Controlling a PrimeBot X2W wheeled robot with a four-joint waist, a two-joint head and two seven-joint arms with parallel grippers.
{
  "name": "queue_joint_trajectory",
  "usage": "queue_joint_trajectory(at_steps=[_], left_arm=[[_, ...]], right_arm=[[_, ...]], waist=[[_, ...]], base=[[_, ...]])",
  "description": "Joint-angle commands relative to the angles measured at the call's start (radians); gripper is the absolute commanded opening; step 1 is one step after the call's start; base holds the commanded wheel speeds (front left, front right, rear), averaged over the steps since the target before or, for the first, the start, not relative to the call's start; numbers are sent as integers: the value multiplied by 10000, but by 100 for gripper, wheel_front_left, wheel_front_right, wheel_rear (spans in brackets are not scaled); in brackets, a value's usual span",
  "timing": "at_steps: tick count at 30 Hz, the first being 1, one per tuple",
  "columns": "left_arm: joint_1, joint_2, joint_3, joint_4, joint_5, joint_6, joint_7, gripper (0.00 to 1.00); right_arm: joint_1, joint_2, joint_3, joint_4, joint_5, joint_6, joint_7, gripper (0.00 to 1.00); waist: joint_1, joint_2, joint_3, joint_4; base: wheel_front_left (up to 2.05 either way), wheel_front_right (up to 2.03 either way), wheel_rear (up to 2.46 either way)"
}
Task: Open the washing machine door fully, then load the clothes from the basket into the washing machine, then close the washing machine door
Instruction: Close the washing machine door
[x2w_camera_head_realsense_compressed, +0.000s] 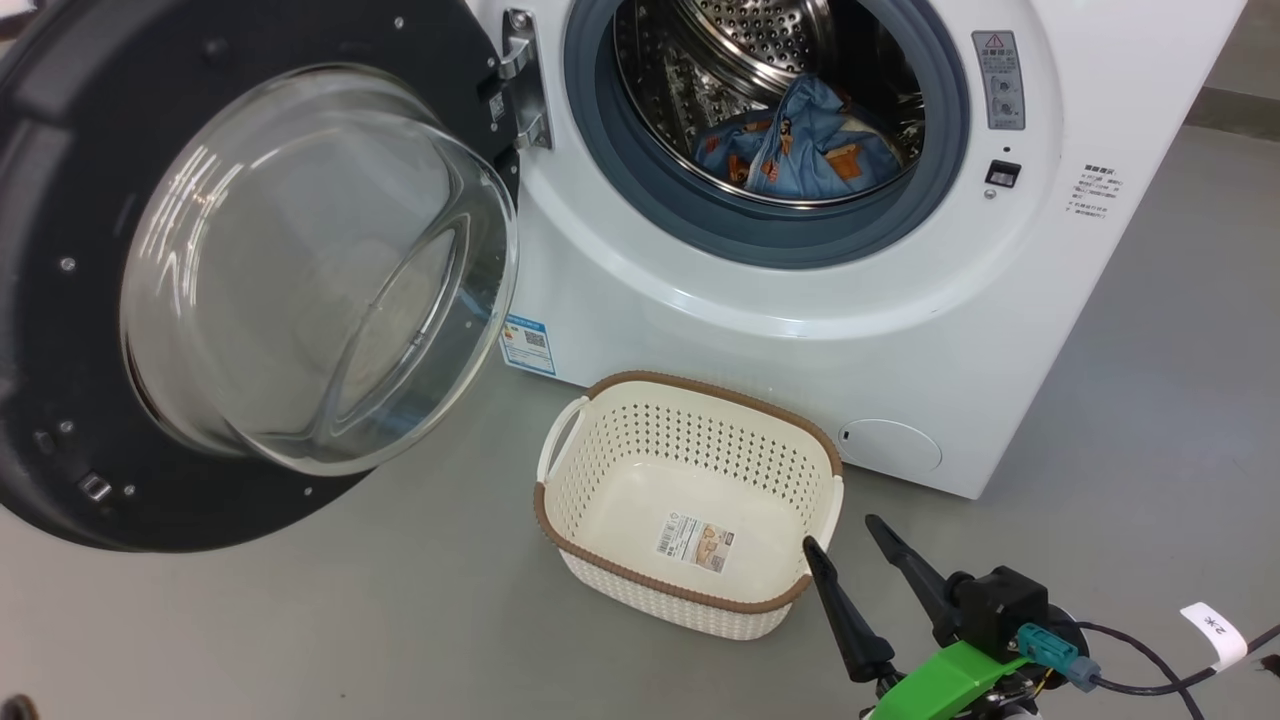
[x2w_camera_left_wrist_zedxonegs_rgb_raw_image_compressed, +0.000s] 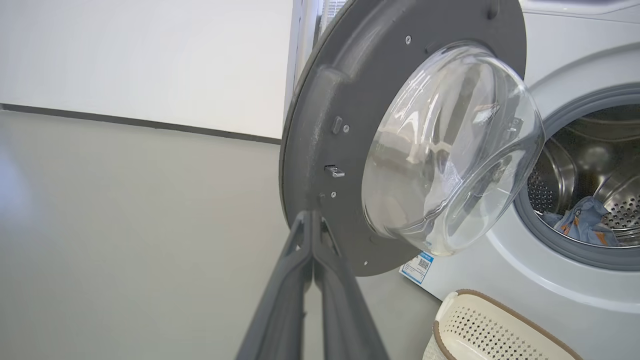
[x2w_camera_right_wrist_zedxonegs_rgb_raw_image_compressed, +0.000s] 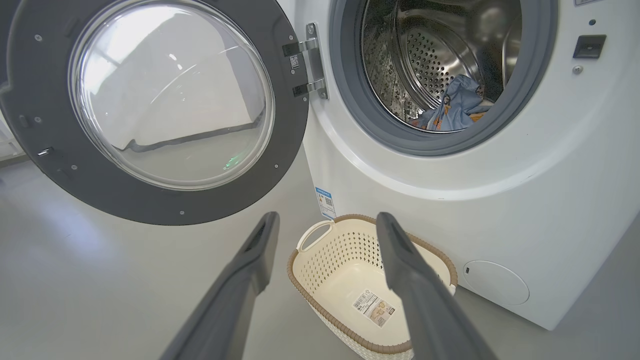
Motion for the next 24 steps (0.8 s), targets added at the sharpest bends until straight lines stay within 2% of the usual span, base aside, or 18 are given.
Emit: queue_joint_trajectory(at_steps=[1, 6, 10, 15, 21, 24], left_arm=[[-656, 118, 655, -385, 29, -262, -55, 0], [-1173, 313, 1426, -478, -166, -664, -55, 0], [-1886, 833, 2177, -613, -343, -907, -55, 0], [-3126, 1802, 2887, 208, -1366, -1234, -55, 0], [-4519, 3113, 3031, 1058, -3103, -1466, 308, 0], [-4979, 3762, 3004, 1567, -3626, -1489, 567, 0]], right_arm=[[-265, 74, 180, -278, -76, 62, -49, 100], [-206, 74, 138, -297, -75, 62, -49, 100], [-174, 74, 122, -318, -101, 62, -49, 100], [-146, 74, 146, -311, -132, 62, -49, 100], [-87, 74, 157, -310, -89, 62, -49, 100], [-98, 74, 159, -315, -124, 62, -49, 100]], waist=[[0, -1, 5, -6], [0, -1, 17, -16], [0, -1, 29, -32], [0, -1, 8, -69], [0, -1, -52, -118], [0, -1, 26, -169]], base=[[0, 0, 0], [0, 0, 0], [0, 0, 0], [0, 0, 0], [0, 0, 0], [0, 0, 0]])
